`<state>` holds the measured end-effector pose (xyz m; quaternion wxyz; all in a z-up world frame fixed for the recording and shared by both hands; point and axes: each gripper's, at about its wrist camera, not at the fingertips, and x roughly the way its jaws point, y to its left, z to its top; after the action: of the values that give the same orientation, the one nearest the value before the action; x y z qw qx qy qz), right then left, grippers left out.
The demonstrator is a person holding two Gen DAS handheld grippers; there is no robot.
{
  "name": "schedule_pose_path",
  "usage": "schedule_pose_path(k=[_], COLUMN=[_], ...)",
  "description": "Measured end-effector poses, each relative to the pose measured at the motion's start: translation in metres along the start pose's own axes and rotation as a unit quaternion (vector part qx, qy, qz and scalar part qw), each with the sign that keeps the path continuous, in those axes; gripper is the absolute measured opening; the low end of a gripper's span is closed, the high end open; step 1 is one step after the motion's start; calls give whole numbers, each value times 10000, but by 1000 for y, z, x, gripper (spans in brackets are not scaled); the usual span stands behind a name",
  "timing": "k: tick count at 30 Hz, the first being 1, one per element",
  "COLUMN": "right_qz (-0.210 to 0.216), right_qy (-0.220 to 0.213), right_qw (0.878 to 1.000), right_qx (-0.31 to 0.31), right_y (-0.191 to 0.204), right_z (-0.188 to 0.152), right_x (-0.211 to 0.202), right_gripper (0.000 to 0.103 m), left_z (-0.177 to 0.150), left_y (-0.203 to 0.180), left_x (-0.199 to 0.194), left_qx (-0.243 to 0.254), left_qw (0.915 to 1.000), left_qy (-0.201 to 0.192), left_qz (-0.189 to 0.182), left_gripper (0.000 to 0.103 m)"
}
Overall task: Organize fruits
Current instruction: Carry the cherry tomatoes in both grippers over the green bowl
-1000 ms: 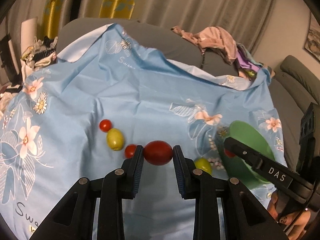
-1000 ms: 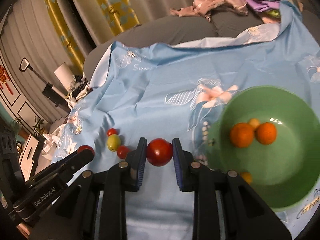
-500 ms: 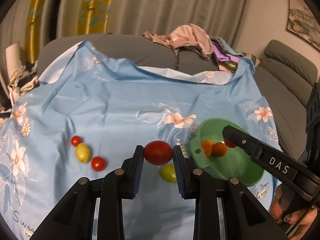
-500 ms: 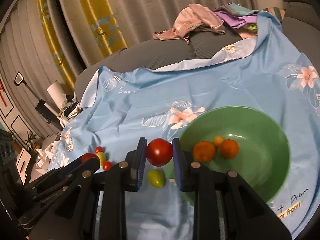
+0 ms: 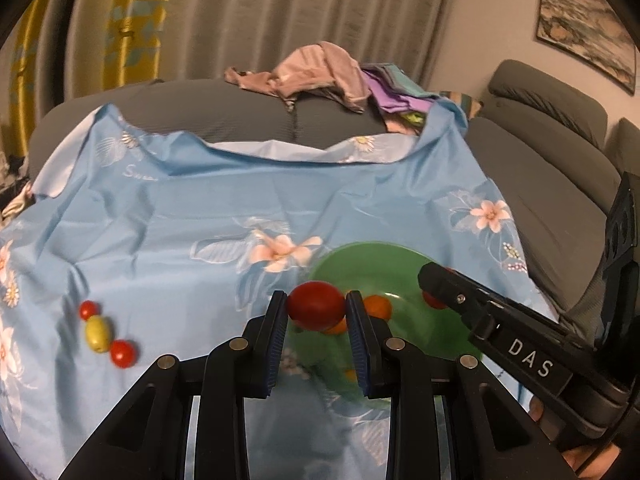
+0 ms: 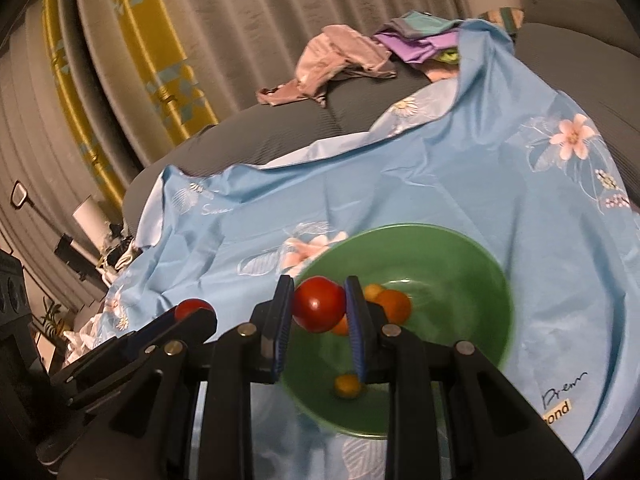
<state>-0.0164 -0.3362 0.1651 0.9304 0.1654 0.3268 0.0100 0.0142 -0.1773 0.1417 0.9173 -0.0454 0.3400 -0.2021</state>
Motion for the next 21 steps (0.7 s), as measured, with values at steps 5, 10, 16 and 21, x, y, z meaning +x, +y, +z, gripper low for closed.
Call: schedule_pose_path(k=[5, 10, 16, 21], right_qz=[-149, -217, -379, -534], right_qy=[7, 86, 283, 470], right_qw=[9998, 9992, 9979, 9963], right_qx=[151, 326, 453, 492], right_y=[-17, -31, -44, -50], right_z=[1, 2, 0, -3], right_x=[-2, 2, 12, 22], right_gripper=[27, 27, 27, 27], left_z=[0, -2, -6, -10], left_y=[-18, -28, -32, -33], left_x=[12, 24, 38, 47], left_qx=[128, 189, 169, 151], left_qw=[9997, 9993, 9983, 9976], left_qy=[127, 258, 471, 617], left_qz=[-163, -209, -284, -289], left_gripper=[30, 30, 30, 30])
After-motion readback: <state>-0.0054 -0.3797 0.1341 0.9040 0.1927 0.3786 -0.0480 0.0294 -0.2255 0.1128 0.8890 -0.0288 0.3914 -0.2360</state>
